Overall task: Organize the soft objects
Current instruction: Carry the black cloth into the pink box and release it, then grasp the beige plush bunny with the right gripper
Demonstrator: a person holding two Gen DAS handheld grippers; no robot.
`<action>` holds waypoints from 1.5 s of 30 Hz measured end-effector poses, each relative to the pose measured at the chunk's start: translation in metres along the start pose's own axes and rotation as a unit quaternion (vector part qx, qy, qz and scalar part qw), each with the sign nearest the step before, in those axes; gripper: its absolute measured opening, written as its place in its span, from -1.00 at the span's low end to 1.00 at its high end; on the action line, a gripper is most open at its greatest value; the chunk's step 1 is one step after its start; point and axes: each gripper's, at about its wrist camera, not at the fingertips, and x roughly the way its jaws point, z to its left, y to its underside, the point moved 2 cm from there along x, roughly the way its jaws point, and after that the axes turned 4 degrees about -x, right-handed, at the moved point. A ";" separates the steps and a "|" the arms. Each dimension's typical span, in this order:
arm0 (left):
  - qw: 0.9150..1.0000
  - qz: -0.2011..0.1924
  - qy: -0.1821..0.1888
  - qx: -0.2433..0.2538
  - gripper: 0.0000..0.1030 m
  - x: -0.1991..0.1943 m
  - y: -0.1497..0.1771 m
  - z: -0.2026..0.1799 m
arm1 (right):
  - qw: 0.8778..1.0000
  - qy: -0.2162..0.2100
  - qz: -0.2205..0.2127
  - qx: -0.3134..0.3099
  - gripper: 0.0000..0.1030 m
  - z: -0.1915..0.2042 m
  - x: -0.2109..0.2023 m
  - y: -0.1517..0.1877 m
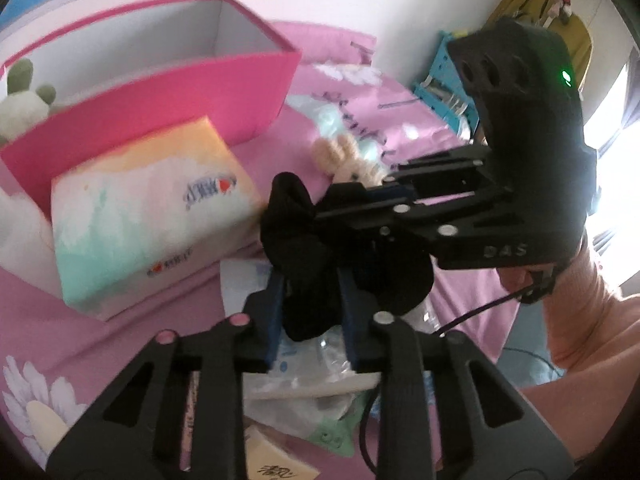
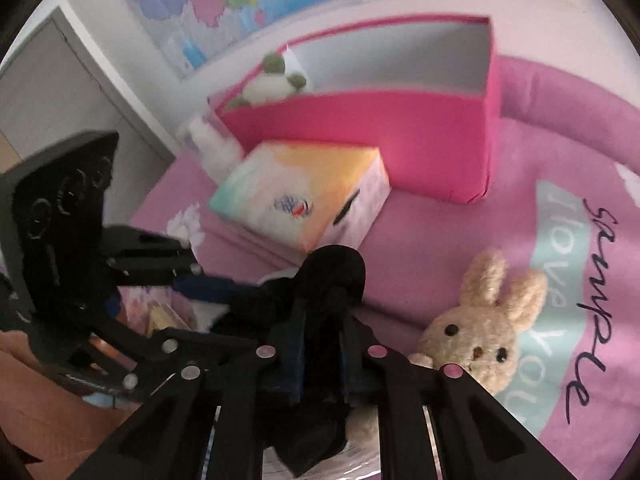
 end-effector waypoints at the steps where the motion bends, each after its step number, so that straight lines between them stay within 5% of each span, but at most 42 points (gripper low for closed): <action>1: 1.000 -0.007 0.001 0.002 -0.55 -0.004 -0.002 -0.001 | 1.000 -0.003 -0.009 0.001 -0.80 0.002 -0.005 -0.001; 7: 0.997 -0.072 -0.008 0.015 -0.57 -0.040 -0.030 -0.010 | 0.994 0.005 -0.106 -0.010 -0.83 0.016 -0.063 -0.022; 14: 0.991 -0.121 -0.052 -0.002 -0.57 -0.060 -0.094 0.002 | 0.982 0.040 -0.184 -0.028 -0.83 0.019 -0.093 -0.084; 19: 0.991 -0.110 -0.071 -0.035 -0.57 -0.045 -0.125 0.028 | 0.977 0.078 -0.196 -0.021 -0.83 0.001 -0.073 -0.130; 24: 0.991 -0.074 -0.086 -0.073 -0.56 -0.013 -0.141 0.055 | 0.980 0.112 -0.164 -0.002 -0.82 -0.025 -0.037 -0.152; 30: 0.987 -0.060 -0.108 -0.098 -0.30 0.001 -0.135 0.065 | 0.980 0.145 -0.132 0.023 -0.59 -0.046 -0.008 -0.151; 36: 0.986 -0.085 -0.121 -0.079 -0.29 -0.012 -0.121 0.053 | 0.977 0.133 -0.163 0.039 -0.43 -0.050 -0.037 -0.134; 41: 0.990 -0.101 -0.090 -0.035 -0.27 -0.033 -0.098 0.025 | 0.975 0.124 -0.183 0.032 -0.19 -0.038 -0.079 -0.098; 45: 0.994 -0.095 -0.058 -0.012 -0.21 -0.036 -0.079 0.002 | 0.979 0.115 -0.161 0.048 -0.02 -0.044 -0.094 -0.056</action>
